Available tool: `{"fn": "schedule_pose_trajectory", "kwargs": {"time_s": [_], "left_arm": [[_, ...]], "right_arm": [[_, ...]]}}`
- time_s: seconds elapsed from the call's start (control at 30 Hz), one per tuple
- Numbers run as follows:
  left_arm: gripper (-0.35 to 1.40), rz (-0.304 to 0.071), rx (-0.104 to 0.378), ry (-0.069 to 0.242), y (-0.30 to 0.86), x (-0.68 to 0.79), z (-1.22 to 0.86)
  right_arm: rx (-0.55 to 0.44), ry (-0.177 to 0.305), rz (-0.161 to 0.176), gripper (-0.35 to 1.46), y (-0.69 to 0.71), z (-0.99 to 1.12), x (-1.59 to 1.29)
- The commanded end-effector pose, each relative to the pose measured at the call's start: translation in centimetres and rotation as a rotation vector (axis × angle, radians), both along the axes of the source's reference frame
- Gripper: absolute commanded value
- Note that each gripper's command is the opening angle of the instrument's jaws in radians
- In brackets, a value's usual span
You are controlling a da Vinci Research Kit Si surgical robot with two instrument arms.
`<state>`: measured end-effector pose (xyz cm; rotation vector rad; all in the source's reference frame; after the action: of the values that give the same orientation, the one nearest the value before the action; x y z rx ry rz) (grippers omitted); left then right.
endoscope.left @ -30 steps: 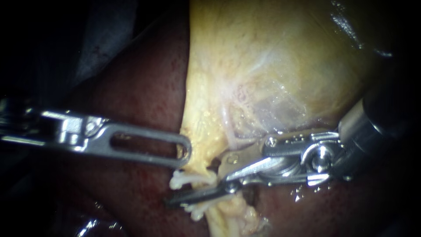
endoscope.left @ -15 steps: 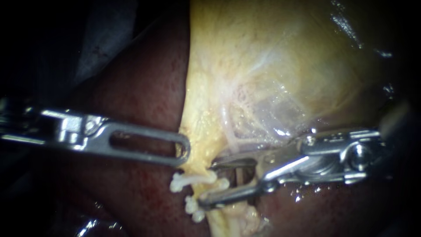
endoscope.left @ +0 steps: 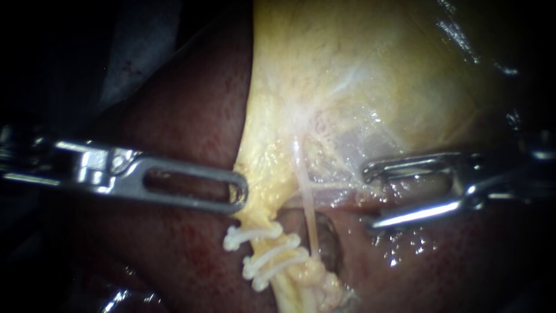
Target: Going back third clip left tube
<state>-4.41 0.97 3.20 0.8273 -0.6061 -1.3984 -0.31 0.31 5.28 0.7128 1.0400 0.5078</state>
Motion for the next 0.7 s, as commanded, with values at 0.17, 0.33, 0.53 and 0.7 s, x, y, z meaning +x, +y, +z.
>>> {"fn": "schedule_pose_trajectory", "kwargs": {"time_s": [0.17,0.33,0.53,0.7], "left_arm": [[-0.35,-0.001,-0.002,0.0,0.0,-0.01,0.03],[-0.35,-0.005,-0.009,0.006,-0.03,-0.09,0.15],[-0.35,-0.014,-0.021,0.018,-0.07,-0.29,0.38],[-0.35,-0.013,-0.019,0.018,-0.08,-0.49,0.49]], "right_arm": [[-0.005,-0.003,0.014,0.51,0.07,-0.06,-0.07],[-0.005,-0.003,0.013,0.51,0.07,-0.06,-0.08],[-0.005,-0.003,0.013,0.51,0.06,-0.06,-0.08],[-0.005,-0.003,0.013,0.51,0.05,-0.07,-0.08]]}}
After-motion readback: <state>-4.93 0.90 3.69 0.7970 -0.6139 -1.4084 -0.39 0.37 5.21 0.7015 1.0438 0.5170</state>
